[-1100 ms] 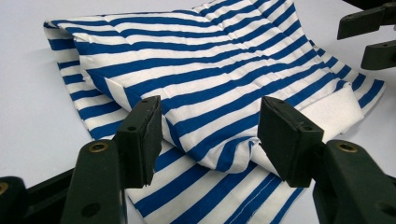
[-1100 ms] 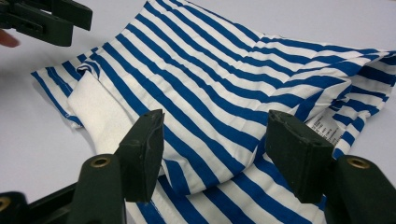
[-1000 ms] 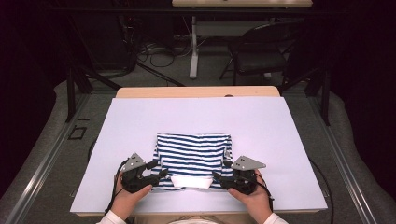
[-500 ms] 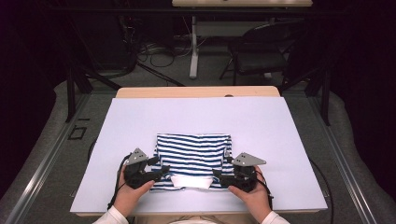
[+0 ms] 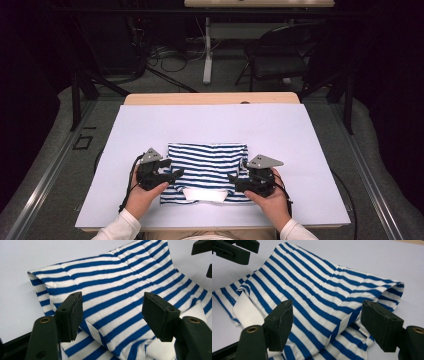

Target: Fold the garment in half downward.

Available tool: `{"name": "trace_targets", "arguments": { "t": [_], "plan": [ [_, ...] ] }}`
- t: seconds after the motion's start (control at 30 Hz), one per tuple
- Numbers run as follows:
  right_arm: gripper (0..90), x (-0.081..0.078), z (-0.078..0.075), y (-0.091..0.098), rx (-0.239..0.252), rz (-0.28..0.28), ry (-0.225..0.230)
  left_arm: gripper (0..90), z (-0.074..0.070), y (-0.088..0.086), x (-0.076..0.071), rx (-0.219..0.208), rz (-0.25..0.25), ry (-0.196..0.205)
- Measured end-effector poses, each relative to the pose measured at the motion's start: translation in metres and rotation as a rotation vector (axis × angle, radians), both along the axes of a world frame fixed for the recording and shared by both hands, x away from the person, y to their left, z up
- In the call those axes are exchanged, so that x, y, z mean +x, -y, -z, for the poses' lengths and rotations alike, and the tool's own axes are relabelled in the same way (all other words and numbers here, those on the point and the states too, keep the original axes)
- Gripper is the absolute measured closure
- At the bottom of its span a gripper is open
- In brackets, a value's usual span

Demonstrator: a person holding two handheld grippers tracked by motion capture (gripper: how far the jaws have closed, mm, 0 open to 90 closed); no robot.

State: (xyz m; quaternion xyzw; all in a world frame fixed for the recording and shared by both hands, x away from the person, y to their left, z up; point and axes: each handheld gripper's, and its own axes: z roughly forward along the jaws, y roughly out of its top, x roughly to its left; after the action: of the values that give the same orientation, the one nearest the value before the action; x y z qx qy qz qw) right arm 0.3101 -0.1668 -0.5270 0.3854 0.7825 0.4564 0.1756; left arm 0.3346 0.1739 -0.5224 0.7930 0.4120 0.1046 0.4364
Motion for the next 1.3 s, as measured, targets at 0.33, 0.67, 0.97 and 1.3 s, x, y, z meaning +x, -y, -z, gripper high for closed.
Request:
{"name": "trace_targets", "arguments": {
  "t": [0.33,0.67,0.97,1.3],
  "plan": [
    [14.9,0.021,-0.012,-0.001,0.002,0.038,-0.024,19.7,-0.011,0.007,0.021,0.011,-0.020,-0.027],
    [7.0,0.040,-0.015,0.000,-0.019,0.069,-0.049,17.7,-0.018,0.006,0.035,-0.001,-0.045,-0.019],
    [2.5,0.057,-0.014,-0.003,-0.065,0.109,-0.038,17.7,-0.015,0.014,0.049,0.067,-0.037,0.020],
    [3.9,0.087,-0.014,-0.002,-0.052,0.134,-0.088,12.9,-0.012,0.011,0.080,0.066,-0.099,-0.041]
  ]
}}
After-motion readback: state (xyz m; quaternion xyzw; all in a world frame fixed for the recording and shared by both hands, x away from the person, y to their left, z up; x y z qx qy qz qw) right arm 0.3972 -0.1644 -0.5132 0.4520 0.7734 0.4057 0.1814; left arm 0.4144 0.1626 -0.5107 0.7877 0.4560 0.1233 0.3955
